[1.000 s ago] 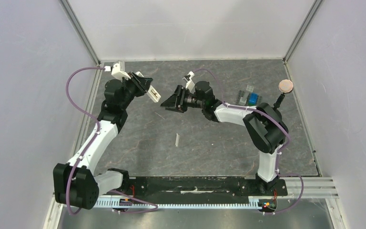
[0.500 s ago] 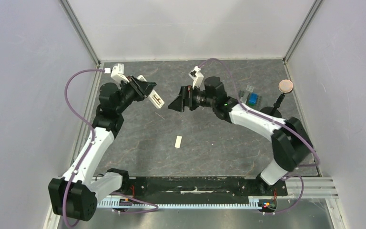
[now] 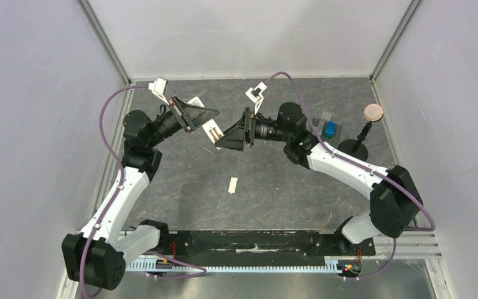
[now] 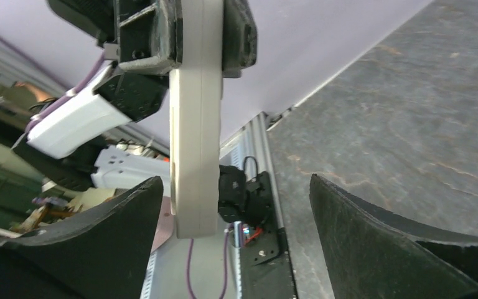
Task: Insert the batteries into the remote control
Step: Adjust the remote control.
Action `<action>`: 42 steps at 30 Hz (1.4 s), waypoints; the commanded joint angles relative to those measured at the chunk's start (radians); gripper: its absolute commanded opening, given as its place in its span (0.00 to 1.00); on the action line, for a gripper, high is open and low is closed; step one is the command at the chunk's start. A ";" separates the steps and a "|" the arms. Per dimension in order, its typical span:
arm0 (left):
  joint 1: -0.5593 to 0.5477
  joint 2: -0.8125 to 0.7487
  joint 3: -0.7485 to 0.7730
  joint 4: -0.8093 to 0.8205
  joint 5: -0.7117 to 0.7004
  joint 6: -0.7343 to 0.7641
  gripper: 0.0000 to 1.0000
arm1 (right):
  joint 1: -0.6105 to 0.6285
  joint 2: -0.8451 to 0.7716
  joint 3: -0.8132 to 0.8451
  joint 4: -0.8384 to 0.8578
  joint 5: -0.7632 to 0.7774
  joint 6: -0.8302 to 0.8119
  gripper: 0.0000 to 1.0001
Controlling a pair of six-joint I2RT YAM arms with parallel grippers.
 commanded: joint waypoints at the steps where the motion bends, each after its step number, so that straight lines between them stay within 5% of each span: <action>1: -0.022 -0.005 0.027 0.163 0.072 -0.135 0.02 | 0.029 0.015 0.018 0.162 -0.103 0.102 0.85; 11: -0.034 -0.020 0.028 0.128 0.081 -0.120 0.03 | 0.034 0.050 -0.026 0.334 -0.119 0.287 0.29; 16: -0.033 -0.036 -0.001 0.096 0.021 -0.122 0.44 | 0.035 0.057 -0.059 0.366 -0.012 0.371 0.17; 19: -0.034 -0.052 -0.025 0.095 -0.023 -0.124 0.53 | 0.035 0.072 -0.085 0.465 0.026 0.458 0.17; 24: -0.033 -0.060 -0.031 0.086 -0.045 -0.115 0.49 | 0.035 0.095 -0.069 0.477 0.021 0.481 0.19; 27: -0.032 -0.068 -0.027 0.050 -0.069 -0.084 0.30 | 0.035 0.100 -0.081 0.491 0.026 0.496 0.19; 29: -0.030 -0.075 -0.024 0.021 -0.088 -0.061 0.04 | 0.035 0.105 -0.084 0.491 0.024 0.501 0.21; 31: -0.030 -0.080 -0.018 -0.013 -0.101 -0.026 0.02 | 0.034 0.103 -0.081 0.474 0.016 0.472 0.37; 33: -0.030 -0.089 -0.006 -0.067 -0.114 0.034 0.02 | 0.031 0.086 -0.078 0.386 0.027 0.392 0.64; 35: -0.030 -0.107 0.018 -0.174 -0.157 0.129 0.02 | 0.020 0.048 -0.090 0.264 0.072 0.284 0.77; 39: -0.030 -0.150 0.085 -0.495 -0.402 0.349 0.02 | -0.026 -0.036 -0.092 -0.054 0.224 0.031 0.82; 42: -0.030 -0.185 0.100 -0.639 -0.607 0.436 0.02 | -0.052 -0.088 -0.083 -0.312 0.474 -0.174 0.79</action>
